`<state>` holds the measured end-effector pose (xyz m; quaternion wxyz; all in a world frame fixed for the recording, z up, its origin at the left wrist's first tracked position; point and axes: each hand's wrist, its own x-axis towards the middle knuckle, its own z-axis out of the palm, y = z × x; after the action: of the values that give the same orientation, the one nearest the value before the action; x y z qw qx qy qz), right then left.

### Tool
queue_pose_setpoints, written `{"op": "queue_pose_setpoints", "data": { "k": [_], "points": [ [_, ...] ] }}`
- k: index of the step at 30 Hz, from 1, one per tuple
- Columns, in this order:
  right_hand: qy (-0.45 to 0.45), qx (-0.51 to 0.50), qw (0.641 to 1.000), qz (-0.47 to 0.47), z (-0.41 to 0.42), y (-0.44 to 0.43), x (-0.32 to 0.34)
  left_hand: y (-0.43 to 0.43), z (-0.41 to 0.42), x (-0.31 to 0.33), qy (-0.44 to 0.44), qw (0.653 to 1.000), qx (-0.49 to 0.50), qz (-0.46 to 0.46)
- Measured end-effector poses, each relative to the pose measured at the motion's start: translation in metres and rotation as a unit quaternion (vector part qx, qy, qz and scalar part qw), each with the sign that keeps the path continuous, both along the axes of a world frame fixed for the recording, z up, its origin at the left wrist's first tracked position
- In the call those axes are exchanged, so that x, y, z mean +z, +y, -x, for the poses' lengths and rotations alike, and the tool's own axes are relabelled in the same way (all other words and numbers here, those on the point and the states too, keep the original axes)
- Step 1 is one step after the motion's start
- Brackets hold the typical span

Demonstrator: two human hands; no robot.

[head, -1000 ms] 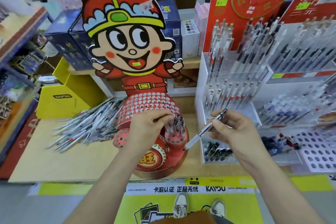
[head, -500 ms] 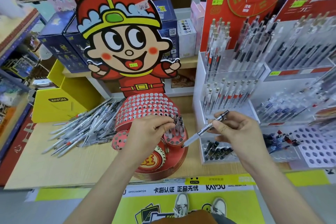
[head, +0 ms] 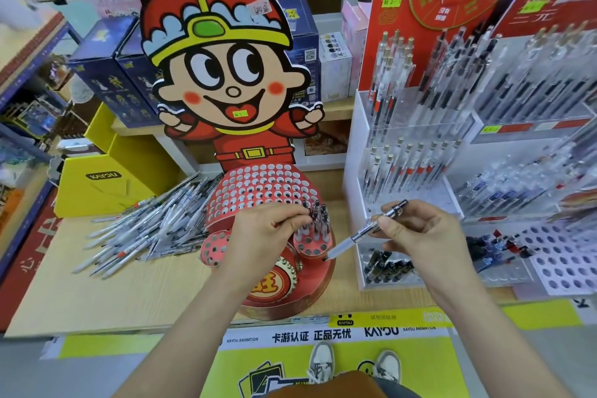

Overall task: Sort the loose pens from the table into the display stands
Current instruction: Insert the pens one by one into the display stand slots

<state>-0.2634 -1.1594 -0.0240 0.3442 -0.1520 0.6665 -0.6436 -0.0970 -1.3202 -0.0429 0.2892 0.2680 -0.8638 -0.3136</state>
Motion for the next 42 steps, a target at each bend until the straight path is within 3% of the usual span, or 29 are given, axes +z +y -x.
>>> {"op": "queue_pose_setpoints", "data": {
  "k": [10, 17, 24, 32, 42],
  "points": [
    [0.014, -0.008, 1.0, -0.003, -0.003, 0.003, -0.006, 0.007, -0.01, -0.003, 0.012, 0.999, -0.004, 0.051],
    [0.014, -0.014, 1.0, 0.001, -0.005, 0.002, -0.009, 0.001, -0.009, -0.006, 0.031, 0.999, 0.032, 0.015],
    [0.047, -0.037, 0.998, -0.008, -0.008, -0.006, -0.014, 0.003, -0.012, -0.01, 0.023, 0.999, 0.003, 0.026],
    [0.199, 0.031, 0.976, -0.077, -0.026, -0.023, -0.034, 0.005, -0.015, -0.011, 0.037, 0.999, 0.018, 0.029],
    [0.374, 0.151, 0.907, -0.118, -0.037, -0.038, -0.051, 0.002, -0.017, -0.013, 0.044, 0.999, 0.028, -0.004]
  ]
}}
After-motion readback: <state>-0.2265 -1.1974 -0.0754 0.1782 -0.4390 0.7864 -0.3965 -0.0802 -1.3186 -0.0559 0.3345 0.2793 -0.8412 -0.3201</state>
